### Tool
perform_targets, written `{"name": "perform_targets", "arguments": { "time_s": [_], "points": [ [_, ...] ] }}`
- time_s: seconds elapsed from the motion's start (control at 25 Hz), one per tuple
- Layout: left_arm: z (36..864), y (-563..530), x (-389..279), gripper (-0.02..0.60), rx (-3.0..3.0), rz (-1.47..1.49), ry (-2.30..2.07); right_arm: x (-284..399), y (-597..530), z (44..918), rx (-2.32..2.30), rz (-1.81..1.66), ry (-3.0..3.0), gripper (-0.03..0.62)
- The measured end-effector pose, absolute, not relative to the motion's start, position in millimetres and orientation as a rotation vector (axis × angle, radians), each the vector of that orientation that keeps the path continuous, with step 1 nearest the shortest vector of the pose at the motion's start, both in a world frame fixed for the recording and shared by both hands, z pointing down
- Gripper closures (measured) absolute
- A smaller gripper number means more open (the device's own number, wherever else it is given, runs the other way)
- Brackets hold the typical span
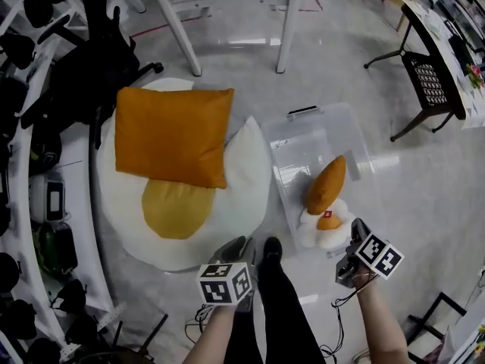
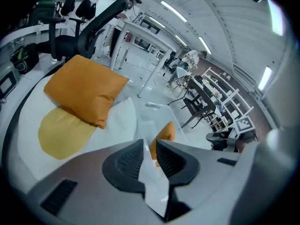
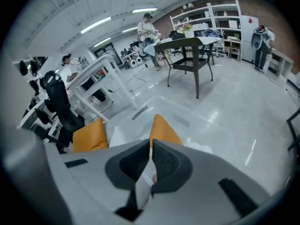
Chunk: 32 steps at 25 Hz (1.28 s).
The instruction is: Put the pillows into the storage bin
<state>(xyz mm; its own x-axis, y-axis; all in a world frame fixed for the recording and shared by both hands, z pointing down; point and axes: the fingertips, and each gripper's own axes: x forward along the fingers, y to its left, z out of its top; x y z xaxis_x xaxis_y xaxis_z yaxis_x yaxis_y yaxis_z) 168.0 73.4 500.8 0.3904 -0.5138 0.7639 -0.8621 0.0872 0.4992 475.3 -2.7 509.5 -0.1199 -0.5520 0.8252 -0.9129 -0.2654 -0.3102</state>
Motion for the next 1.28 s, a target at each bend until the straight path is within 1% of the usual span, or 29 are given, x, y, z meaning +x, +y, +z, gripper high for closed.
{"name": "perform_targets", "arguments": {
  "time_s": [0.16,0.4,0.6,0.92,1.28],
  "points": [
    [511.1,86.7,137.2,0.5,1.524,0.364,-1.314,395.7,-18.7,523.6,1.578,1.266,-1.775,0.576],
    [526.4,108.6,76.1,0.5,1.431,0.308,-1.43,269.5,-20.6,561.2,1.249,1.188,-1.912,0.55],
    [542.6,124.2,28.8,0.5,1.345,0.268,-1.516,187.8,-15.0,590.9,1.025,1.066,-1.98,0.53],
    [574.9,141.6,-28.8,0.5,1.236,0.218,-1.597,99.7,-8.0,638.8,0.744,0.804,-2.001,0.487],
    [603.6,142.9,-73.5,0.5,1.141,0.159,-1.667,42.1,-23.5,686.6,0.578,0.57,-1.955,0.445]
  ]
}}
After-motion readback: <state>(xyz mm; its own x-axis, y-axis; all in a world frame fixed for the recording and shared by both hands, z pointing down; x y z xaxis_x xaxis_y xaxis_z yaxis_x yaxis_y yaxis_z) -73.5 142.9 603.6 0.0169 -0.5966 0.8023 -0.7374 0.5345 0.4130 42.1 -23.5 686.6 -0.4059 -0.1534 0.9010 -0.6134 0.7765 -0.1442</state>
